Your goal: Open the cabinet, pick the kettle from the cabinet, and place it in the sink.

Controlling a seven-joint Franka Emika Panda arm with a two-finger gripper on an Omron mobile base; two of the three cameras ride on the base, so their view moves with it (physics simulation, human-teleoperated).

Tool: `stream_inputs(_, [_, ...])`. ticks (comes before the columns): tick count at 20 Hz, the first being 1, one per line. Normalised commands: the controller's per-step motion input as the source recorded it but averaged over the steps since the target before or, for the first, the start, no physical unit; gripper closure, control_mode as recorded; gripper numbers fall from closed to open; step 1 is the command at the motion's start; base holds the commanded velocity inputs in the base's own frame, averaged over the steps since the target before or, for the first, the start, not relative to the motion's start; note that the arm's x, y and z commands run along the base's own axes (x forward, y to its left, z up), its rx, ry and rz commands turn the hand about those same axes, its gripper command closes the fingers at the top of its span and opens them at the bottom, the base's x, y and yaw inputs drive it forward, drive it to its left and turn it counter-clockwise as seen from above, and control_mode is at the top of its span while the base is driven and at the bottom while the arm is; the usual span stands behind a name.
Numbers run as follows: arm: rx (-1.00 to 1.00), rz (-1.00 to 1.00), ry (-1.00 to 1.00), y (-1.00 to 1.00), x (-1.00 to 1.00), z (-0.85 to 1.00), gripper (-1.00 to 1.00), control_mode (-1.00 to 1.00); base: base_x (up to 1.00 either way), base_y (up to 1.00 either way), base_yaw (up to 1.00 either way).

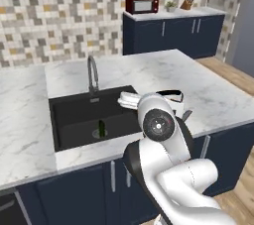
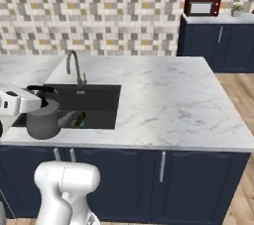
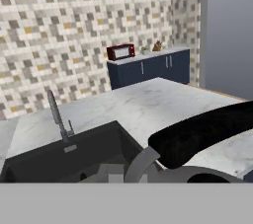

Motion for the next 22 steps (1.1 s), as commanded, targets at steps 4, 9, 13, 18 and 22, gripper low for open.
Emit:
stream_inputs(4, [0.0, 0.0, 0.0, 0.0, 0.0, 0.0, 1.0, 1.0, 0.04, 0.75, 0.0])
stream_inputs(9, [0.0, 0.0, 0.0, 0.0, 0.0, 0.0, 1.0, 1.0, 0.12, 0.72, 0.0])
stream_inputs(13, [0.0, 0.0, 0.0, 0.0, 0.0, 0.0, 1.0, 1.0, 0.07, 0.62, 0.0])
stream_inputs(18, [0.0, 0.0, 0.0, 0.0, 0.0, 0.0, 1.0, 1.0, 0.1, 0.5, 0.0])
stream_inputs(22, [0.0, 0.0, 0.0, 0.0, 0.0, 0.0, 1.0, 1.0, 0.15, 0.34, 0.02])
